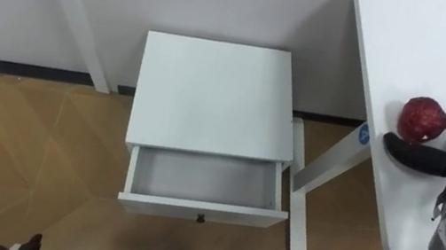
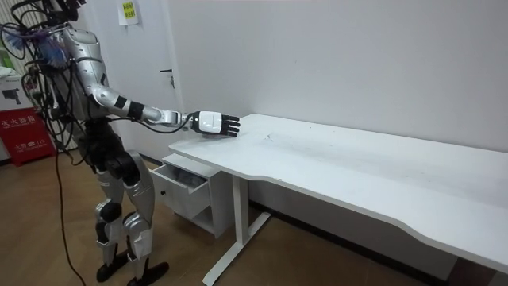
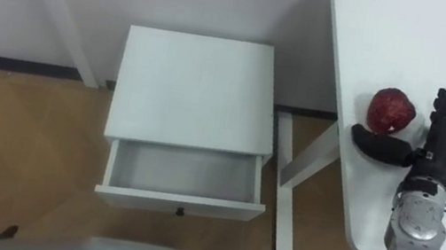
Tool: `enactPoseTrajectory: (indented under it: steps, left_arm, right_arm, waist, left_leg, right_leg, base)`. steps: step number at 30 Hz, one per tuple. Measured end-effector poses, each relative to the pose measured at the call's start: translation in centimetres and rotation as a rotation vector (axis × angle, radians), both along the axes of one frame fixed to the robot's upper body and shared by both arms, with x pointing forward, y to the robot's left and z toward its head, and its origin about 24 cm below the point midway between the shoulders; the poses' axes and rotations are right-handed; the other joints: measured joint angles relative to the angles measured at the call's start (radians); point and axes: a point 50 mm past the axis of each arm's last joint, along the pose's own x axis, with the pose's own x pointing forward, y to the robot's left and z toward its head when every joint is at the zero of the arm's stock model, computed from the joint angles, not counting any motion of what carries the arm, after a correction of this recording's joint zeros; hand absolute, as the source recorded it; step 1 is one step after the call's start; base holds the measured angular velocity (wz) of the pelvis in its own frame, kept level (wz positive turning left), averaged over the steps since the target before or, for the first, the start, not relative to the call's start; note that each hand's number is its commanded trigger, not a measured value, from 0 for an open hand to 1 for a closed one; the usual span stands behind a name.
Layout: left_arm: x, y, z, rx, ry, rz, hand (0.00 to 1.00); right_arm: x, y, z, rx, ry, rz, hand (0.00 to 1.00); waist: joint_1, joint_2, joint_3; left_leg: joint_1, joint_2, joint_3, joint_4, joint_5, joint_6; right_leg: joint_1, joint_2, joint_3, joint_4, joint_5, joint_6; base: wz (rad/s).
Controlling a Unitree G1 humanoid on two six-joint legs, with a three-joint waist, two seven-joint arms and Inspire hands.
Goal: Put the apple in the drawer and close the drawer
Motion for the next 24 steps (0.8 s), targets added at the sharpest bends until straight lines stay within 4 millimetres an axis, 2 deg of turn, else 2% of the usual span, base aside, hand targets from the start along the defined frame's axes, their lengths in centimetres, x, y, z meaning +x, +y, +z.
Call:
enactPoseTrajectory:
  steps: [1, 2, 3, 5, 15, 24]
  left_arm:
    - [0.03, 0.0, 0.01, 0.0, -0.003, -0.001, 0.0]
    - [0.06, 0.0, 0.01, 0.0, -0.005, -0.002, 0.0]
    - [0.06, 0.0, 0.01, 0.0, -0.005, -0.002, 0.0]
    - [0.04, 0.0, 0.01, 0.0, -0.005, -0.001, 0.0]
    - [-0.03, -0.01, -0.01, -0.007, 0.0, -0.003, 0.0]
    - [-0.06, 0.11, 0.03, 0.001, 0.0, -0.002, 0.0]
  right_arm:
    - [-0.01, 0.0, -0.01, 0.0, 0.0, 0.0, 0.0]
    - [-0.02, 0.0, -0.02, 0.0, 0.001, 0.001, 0.09]
    - [-0.05, -0.01, -0.06, 0.0, 0.001, 0.001, 0.31]
    - [-0.14, -0.03, -0.13, -0.002, 0.003, 0.002, 1.0]
    - [-0.62, -0.81, -0.2, -0.039, 0.006, -0.043, 1.0]
    - [-0.68, -0.72, -0.32, -0.051, 0.005, -0.036, 1.0]
  waist:
    - [0.0, -0.001, 0.0005]
    - [0.0, -0.002, 0.0007]
    - [0.0, -0.003, 0.0007]
    - [-0.001, -0.005, 0.0004]
    - [-0.001, -0.018, 0.0019]
    - [0.002, -0.018, 0.0019]
  left_leg:
    - [0.0, 0.0, 0.0, 0.0, 0.0, 0.0]
    - [0.0, 0.0, 0.0, 0.0, 0.0, 0.0]
    - [0.0, 0.0, 0.0, -0.001, 0.0, 0.0]
    - [-0.001, 0.0, 0.0, -0.001, 0.0, 0.0]
    - [0.0, 0.001, -0.006, -0.001, 0.0, 0.0]
    - [-0.002, 0.0, -0.016, -0.001, 0.0, 0.0]
  right_leg:
    - [0.0, 0.0, 0.0, -0.001, 0.0, 0.0]
    - [0.0, 0.0, 0.0, -0.002, 0.0, 0.0]
    - [0.0, 0.0, 0.0, -0.002, 0.0, 0.0]
    - [0.002, 0.0, -0.001, -0.006, 0.0, 0.0]
    - [0.014, 0.001, -0.006, -0.017, 0.003, 0.001]
    - [0.017, 0.002, -0.009, -0.029, 0.004, 0.001]
  base:
    - [0.0]
    - [0.0]
    - [0.0]
    - [0.0]
    - [0.0]
    - [0.0]
